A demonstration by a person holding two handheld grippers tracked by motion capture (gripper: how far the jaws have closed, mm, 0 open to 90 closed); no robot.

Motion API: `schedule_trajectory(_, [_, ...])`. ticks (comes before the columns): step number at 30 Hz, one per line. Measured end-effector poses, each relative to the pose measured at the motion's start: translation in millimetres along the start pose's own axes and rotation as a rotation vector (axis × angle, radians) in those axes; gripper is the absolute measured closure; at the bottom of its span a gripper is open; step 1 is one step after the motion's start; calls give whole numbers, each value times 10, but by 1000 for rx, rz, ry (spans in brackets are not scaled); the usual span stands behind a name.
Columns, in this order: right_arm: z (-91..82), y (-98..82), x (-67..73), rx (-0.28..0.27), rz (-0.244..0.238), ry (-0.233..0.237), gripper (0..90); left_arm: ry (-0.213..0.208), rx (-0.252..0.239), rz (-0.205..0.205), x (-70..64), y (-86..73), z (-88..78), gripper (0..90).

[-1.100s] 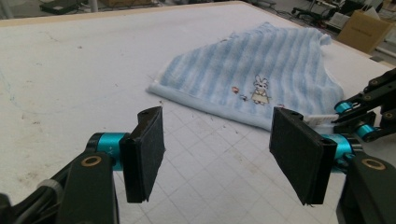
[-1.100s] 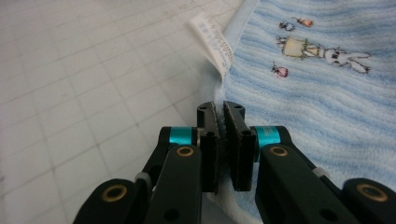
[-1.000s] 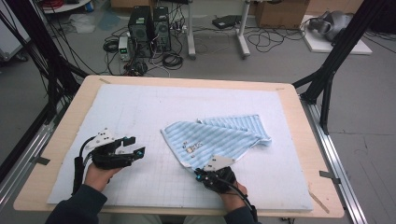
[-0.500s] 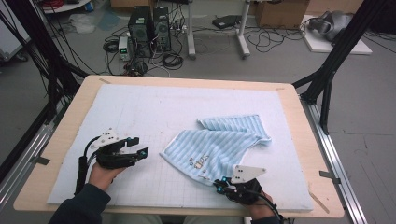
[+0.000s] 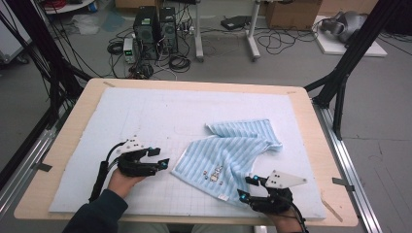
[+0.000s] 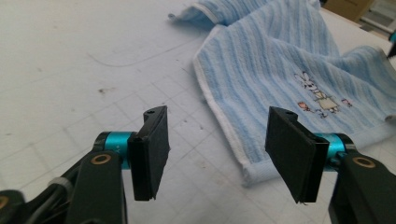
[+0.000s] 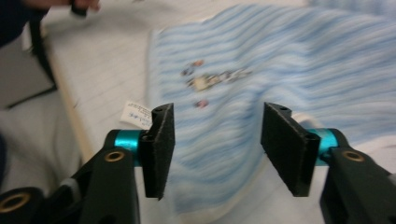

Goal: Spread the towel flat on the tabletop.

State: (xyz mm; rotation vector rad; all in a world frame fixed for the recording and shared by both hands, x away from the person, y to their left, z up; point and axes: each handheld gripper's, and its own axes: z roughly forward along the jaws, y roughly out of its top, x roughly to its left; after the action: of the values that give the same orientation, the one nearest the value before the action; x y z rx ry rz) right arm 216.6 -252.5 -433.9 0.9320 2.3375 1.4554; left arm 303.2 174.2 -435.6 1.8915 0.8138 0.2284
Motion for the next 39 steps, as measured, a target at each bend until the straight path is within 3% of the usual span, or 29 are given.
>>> schedule_trajectory(4, [-13,-4,-85,-11,51,-109,349,-13,36,-2,-61,2,161,421])
schedule_trajectory(10, [-38,6,-149,-45,75,-188,324,-5,83,-5,-136,7,377,424])
schedule_trajectory(14, [-40,6,-183,-45,94,-218,310,36,154,58,-209,17,463,481])
schedule_trajectory(17, [-29,12,-229,-44,99,-231,310,87,164,105,-251,15,458,596])
schedule_trajectory(20, [-7,28,-244,-32,100,-240,311,57,182,77,-252,12,425,858])
schedule_trajectory(27, [23,53,-240,-24,103,-268,313,-1,217,67,-321,-60,262,871])
schedule_trajectory(30, [40,66,-239,-24,111,-275,313,-44,234,71,-371,-105,178,870])
schedule_trajectory(35, [84,96,-208,-18,103,-267,318,-107,237,34,-441,-206,61,868])
schedule_trajectory(39, [115,122,-174,-10,92,-260,330,-169,263,48,-526,-268,-28,870])
